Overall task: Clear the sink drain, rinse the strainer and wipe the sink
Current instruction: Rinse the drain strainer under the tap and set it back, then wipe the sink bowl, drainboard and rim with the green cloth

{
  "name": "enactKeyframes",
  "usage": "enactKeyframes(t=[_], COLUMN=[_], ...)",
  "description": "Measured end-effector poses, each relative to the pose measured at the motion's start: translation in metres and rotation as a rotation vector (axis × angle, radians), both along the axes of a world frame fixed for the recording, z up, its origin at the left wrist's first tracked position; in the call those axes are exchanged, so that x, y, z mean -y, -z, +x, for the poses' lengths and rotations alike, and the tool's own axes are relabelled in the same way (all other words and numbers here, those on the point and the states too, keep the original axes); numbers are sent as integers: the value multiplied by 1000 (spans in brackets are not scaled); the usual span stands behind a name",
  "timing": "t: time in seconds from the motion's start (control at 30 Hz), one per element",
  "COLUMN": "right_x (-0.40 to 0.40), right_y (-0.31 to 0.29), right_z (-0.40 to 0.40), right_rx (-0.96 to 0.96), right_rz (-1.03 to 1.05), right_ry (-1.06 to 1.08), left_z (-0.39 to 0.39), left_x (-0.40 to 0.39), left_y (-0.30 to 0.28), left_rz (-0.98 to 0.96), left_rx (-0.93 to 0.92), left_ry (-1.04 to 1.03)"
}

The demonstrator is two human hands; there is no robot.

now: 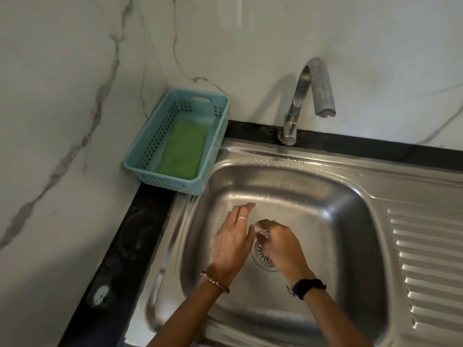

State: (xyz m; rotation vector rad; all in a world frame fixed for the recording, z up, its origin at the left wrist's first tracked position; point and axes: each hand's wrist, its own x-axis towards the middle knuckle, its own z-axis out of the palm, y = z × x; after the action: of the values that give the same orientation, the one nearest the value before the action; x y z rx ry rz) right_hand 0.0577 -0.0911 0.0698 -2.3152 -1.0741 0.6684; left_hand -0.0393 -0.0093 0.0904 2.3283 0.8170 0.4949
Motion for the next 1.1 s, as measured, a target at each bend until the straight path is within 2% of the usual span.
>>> enactKeyframes(t=[0.07,0.13,0.2,0.27,0.33,0.4,0.43,0.5,0.6,0.7,0.77,0.83,0.9,0.93,1.0,1.03,1.1], right_x=[-28,-62,-100,-143,-187,-223,-236,-258,-273,-280,-273,-262,-246,-236,-213,-200,-171], right_y=[-37,-75,-107,-125,-130,-121,-113,-93,-69,-62,-67,-80,-98,-109,-132,-142,-156], right_z=[-2,-5,-8,-10,-10,-8,-7,-5,-5,-6,-6,-7,-9,-10,-13,-16,-22], right_rx=[15,69,105,110,144,274,322,327,187,-100,-280,-344,-273,-206,-121,-111,-124], right_rz=[151,348,506,543,406,143,22,-150,-273,-223,-57,210,418,492,587,603,605], right_ry=[-9,-27,-64,-122,-197,-306,-352,-370,-272,-181,-96,-48,-86,-128,-246,-308,-372], left_z=[-6,-13,-21,-33,-44,-47,-46,-43,-40,-41,-42,-41,-40,-40,-38,-36,-28], left_x=[-25,-59,-98,-130,-152,-161,-162,-163,-165,-171,-172,-175,-175,-172,-156,-148,-134], left_y=[-32,-55,-67,-70,-61,-49,-45,-41,-39,-35,-34,-39,-55,-67,-97,-107,-120], left_rz=[217,388,473,382,243,267,299,271,262,246,220,146,-80,-262,-670,-801,-969], left_rx=[188,245,106,-156,-350,-475,-500,-398,-349,-380,-396,-390,-243,-48,474,629,764], left_ry=[-82,-184,-263,-301,-339,-321,-309,-359,-380,-354,-342,-326,-328,-332,-293,-304,-310])
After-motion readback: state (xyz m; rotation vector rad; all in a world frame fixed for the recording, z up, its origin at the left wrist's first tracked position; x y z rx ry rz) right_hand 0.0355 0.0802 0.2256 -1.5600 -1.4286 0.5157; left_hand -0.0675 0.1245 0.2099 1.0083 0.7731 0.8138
